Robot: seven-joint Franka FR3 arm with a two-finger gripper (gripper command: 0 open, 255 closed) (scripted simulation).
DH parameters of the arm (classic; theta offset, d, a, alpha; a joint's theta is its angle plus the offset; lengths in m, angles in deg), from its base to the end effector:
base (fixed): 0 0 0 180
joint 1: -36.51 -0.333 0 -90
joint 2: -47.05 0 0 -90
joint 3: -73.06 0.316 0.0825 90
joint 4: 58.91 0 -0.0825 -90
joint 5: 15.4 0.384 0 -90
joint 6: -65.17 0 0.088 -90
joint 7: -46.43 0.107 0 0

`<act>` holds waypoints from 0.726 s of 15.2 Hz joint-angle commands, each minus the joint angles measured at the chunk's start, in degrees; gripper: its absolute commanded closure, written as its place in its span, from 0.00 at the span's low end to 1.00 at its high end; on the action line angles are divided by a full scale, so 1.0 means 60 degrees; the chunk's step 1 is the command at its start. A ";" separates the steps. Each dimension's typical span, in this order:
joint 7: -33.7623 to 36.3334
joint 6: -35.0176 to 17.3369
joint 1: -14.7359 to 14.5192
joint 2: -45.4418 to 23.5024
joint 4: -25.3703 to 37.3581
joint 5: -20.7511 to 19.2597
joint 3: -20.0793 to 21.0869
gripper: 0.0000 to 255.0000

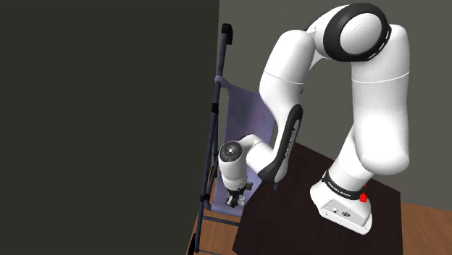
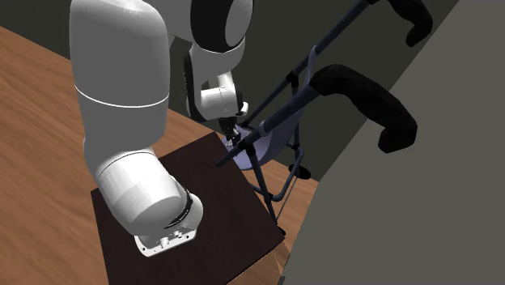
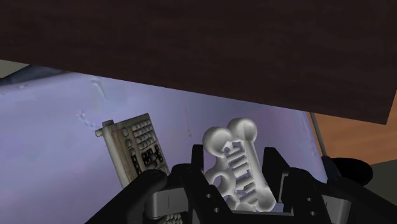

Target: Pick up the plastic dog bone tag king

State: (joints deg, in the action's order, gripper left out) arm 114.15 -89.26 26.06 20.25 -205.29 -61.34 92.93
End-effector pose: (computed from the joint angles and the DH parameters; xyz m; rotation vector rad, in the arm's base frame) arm 0.3129 0.2386 0.0915 2.9137 0.1522 -0.1217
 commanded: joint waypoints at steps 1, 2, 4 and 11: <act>-0.0131 0.0056 0.0098 0.0165 -0.0063 0.0158 0.0123 1.00; -0.0272 0.0130 0.0199 0.0331 -0.0138 0.0332 0.0258 1.00; -0.0564 0.0279 0.0400 0.0668 -0.0282 0.0697 0.0533 1.00; -0.1713 0.0819 0.1076 0.1891 -0.0712 0.2174 0.1519 1.00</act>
State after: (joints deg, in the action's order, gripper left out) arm 104.96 -84.87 31.96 30.61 -209.34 -49.70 101.23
